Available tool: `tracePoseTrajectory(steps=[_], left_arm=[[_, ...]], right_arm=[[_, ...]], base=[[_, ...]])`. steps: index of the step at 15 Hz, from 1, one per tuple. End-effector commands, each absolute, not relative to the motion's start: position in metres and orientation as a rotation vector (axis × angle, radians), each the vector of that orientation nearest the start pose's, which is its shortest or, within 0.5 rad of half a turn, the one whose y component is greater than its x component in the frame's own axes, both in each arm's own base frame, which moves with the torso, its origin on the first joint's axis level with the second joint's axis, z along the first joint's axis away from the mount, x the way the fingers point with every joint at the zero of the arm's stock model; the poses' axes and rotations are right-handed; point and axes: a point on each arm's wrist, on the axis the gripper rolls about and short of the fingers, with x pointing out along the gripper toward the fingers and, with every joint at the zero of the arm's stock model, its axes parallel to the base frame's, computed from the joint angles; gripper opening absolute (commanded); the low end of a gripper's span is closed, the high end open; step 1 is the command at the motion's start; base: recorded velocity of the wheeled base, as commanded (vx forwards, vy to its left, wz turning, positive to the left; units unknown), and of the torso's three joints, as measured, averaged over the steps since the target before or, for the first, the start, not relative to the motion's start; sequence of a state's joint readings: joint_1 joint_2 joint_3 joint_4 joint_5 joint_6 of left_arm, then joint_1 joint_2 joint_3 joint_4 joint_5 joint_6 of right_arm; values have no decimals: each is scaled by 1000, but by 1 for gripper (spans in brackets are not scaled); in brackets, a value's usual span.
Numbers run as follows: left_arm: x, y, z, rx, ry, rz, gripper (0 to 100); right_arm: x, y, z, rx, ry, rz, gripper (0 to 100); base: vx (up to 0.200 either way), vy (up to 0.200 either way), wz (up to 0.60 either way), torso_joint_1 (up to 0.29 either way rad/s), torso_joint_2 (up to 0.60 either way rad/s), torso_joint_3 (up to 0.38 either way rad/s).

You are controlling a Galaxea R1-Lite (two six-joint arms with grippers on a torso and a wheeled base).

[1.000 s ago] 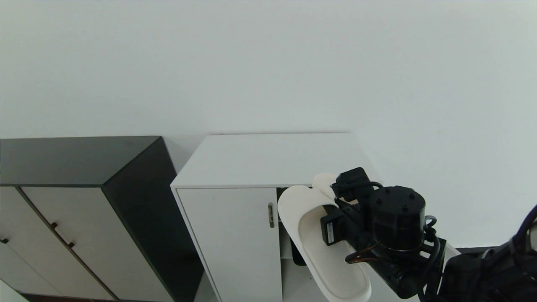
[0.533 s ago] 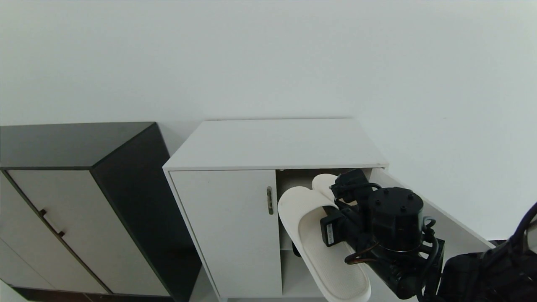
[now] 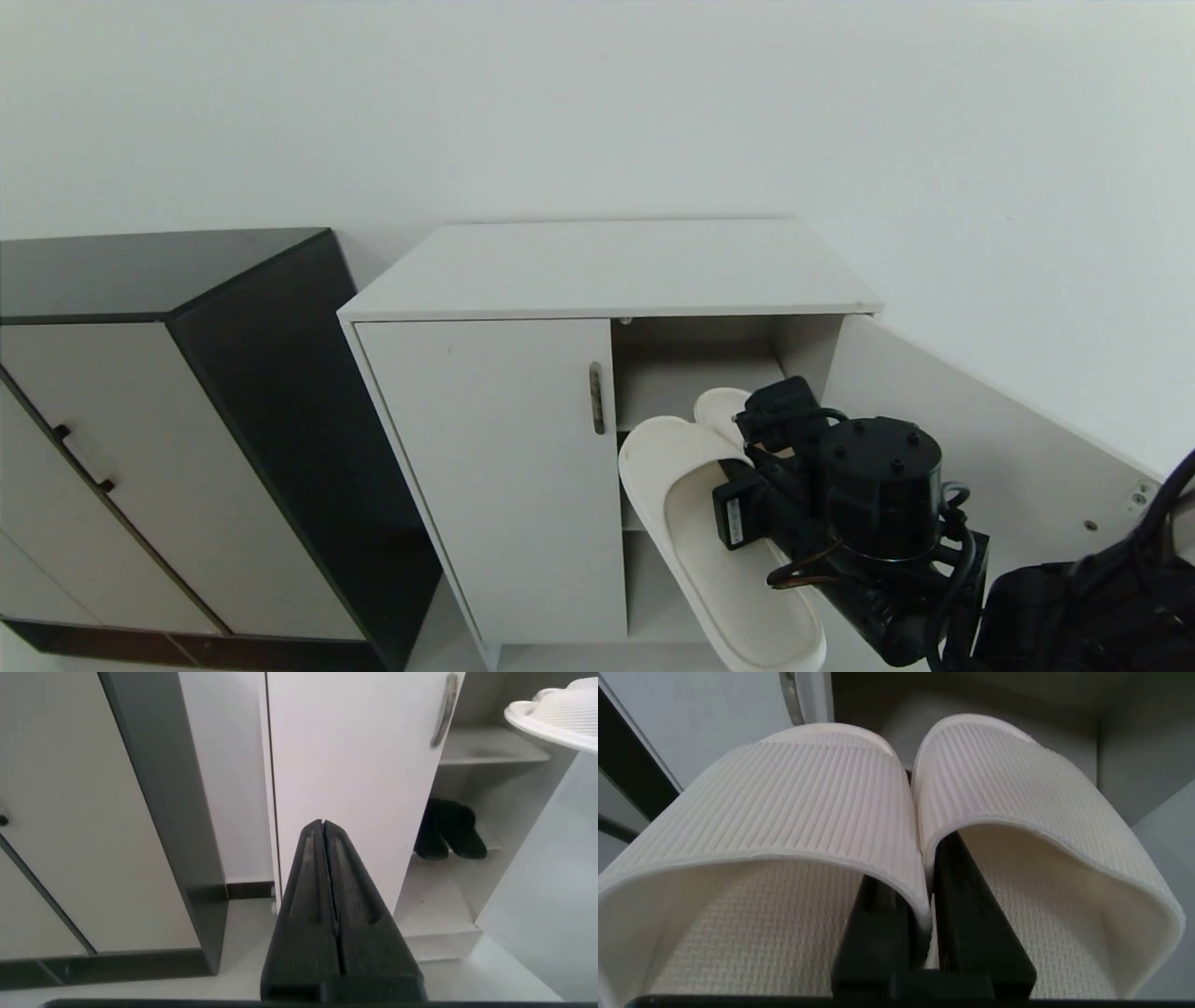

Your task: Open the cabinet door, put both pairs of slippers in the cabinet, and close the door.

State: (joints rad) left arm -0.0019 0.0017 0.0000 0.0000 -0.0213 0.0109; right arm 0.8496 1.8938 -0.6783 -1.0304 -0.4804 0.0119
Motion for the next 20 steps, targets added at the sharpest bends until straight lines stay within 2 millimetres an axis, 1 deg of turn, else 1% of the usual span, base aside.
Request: tracePoseTrajectory(steps=[1, 9, 16, 20], left_arm=[[-23, 0, 76, 11, 3, -23, 0], [-23, 0, 76, 11, 3, -25, 0], [-23, 0, 76, 11, 3, -25, 0], [-23, 0, 76, 11, 3, -23, 0]], right_arm=[[222, 237, 127, -105, 152, 368, 0], [224, 239, 125, -104, 150, 368, 0], [223, 239, 122, -110, 158, 367, 0], [225, 239, 120, -112, 161, 366, 0]], base=[[0, 0, 0, -168, 491, 320], [0, 0, 0, -141, 471, 329], [0, 0, 0, -60, 431, 371], [0, 0, 0, 1, 110, 106]])
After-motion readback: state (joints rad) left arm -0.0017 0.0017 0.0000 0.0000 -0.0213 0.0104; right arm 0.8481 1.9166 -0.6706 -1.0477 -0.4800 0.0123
